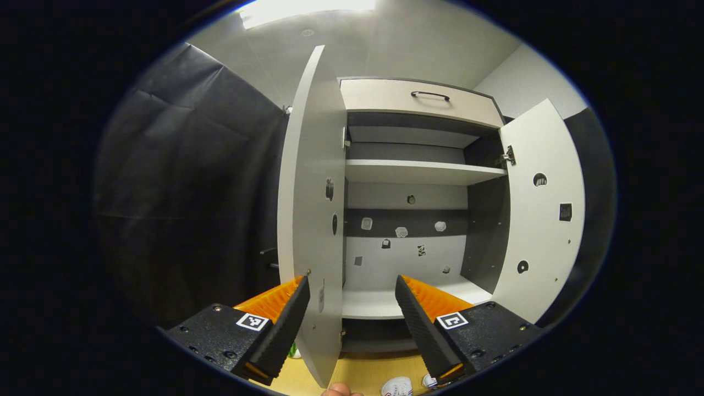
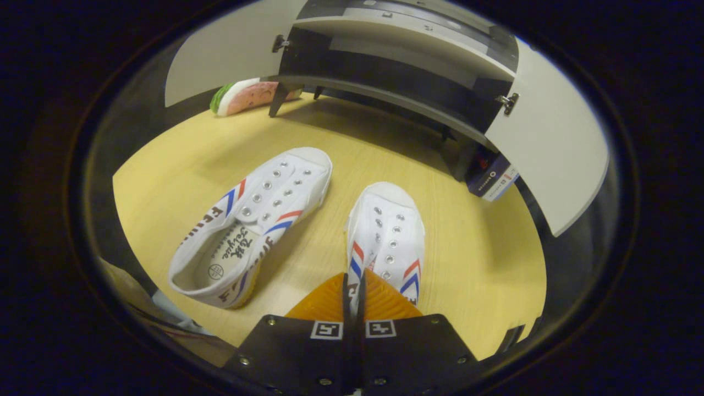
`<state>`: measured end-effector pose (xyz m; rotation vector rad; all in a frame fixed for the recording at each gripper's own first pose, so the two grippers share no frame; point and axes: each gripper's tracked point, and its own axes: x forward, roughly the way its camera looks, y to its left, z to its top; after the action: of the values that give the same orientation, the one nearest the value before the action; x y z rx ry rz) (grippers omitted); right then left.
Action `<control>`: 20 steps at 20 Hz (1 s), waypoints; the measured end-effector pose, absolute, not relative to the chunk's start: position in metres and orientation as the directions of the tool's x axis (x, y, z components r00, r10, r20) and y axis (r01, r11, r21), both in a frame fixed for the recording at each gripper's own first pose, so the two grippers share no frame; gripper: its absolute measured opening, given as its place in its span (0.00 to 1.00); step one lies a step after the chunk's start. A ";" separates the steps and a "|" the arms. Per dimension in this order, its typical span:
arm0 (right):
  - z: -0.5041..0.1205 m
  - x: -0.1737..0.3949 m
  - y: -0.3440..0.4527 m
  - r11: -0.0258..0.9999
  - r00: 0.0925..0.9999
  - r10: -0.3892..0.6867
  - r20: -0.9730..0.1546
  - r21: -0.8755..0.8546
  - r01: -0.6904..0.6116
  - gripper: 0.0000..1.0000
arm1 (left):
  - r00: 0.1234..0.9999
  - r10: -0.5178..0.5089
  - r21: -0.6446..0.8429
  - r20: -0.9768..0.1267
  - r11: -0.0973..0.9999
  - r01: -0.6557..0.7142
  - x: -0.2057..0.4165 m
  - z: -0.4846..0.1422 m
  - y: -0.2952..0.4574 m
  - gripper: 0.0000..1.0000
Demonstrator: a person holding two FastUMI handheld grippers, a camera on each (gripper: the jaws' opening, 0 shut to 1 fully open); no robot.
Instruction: Grab one shoe with the right hand and put it into the shoe cabinet, grab the other shoe with the left hand and put it into the shoe cabinet; then close the right door with the right hand and the left door with the left hand.
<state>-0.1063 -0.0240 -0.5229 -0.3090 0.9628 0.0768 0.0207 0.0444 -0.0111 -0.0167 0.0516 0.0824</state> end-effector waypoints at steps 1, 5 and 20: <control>-0.519 -0.104 -0.023 0.968 0.567 -0.058 -0.822 -0.185 -0.169 0.01 | 0.995 0.082 -0.015 -0.051 0.996 -0.083 0.020 -0.010 0.045 0.95; -0.477 -0.082 -0.030 0.989 0.613 -0.034 -0.789 -0.114 -0.092 0.00 | 0.995 0.085 -0.013 -0.046 0.996 -0.085 0.020 -0.010 0.045 0.95; -0.217 0.135 -0.006 0.996 0.919 0.064 -0.390 -0.031 -0.083 0.00 | 0.995 0.096 -0.030 -0.020 0.995 -0.096 0.014 -0.004 0.049 0.95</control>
<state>0.1354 -0.0062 -0.2171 -0.0477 0.3995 0.0757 0.0137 0.0486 -0.0039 -0.0310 0.0190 0.0963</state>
